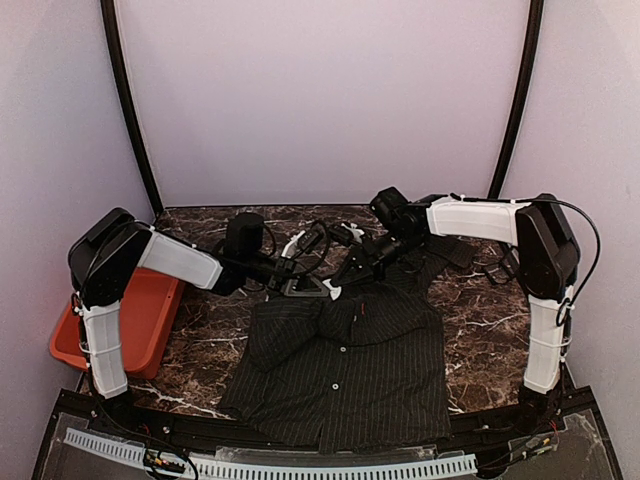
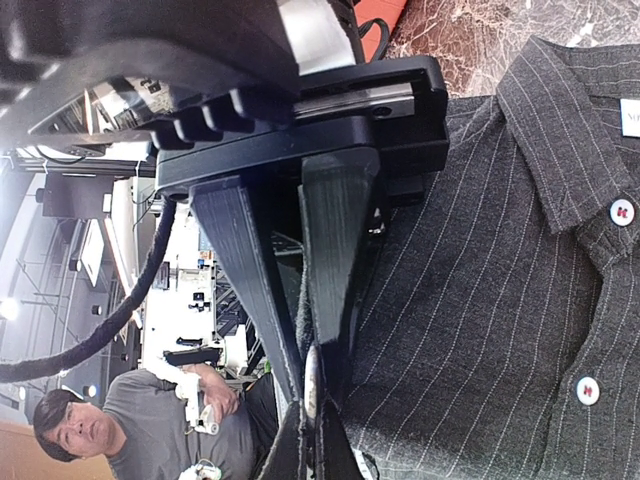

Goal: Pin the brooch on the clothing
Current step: Pin the brooch to the flattened clothing.

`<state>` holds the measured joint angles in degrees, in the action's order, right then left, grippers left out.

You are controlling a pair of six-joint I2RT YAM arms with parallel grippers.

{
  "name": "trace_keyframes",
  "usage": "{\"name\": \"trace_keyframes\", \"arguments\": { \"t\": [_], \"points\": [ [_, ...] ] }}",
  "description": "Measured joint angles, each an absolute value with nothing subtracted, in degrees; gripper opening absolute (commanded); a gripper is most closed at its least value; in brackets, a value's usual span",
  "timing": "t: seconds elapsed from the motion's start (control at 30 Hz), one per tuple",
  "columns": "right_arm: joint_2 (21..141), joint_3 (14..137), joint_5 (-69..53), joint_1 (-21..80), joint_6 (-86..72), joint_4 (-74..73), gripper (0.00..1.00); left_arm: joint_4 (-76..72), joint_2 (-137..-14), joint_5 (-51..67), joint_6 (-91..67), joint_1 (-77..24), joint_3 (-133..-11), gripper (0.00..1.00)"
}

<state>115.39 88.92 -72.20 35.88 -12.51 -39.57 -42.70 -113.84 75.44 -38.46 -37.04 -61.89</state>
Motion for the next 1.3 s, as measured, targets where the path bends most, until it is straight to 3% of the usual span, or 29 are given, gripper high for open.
{"name": "trace_keyframes", "arguments": {
  "t": [0.27, 1.3],
  "points": [
    [114.8, 88.8, -71.5, 35.8, -12.4, -39.3, 0.0, -43.5, -114.2, 75.4, -40.2, -37.0, -61.9, 0.02],
    [114.8, 88.6, -65.5, 35.8, -9.4, -40.6, 0.0, -2.6, -113.6, 68.9, -13.1, -37.4, -73.1, 0.01]
  ]
}}
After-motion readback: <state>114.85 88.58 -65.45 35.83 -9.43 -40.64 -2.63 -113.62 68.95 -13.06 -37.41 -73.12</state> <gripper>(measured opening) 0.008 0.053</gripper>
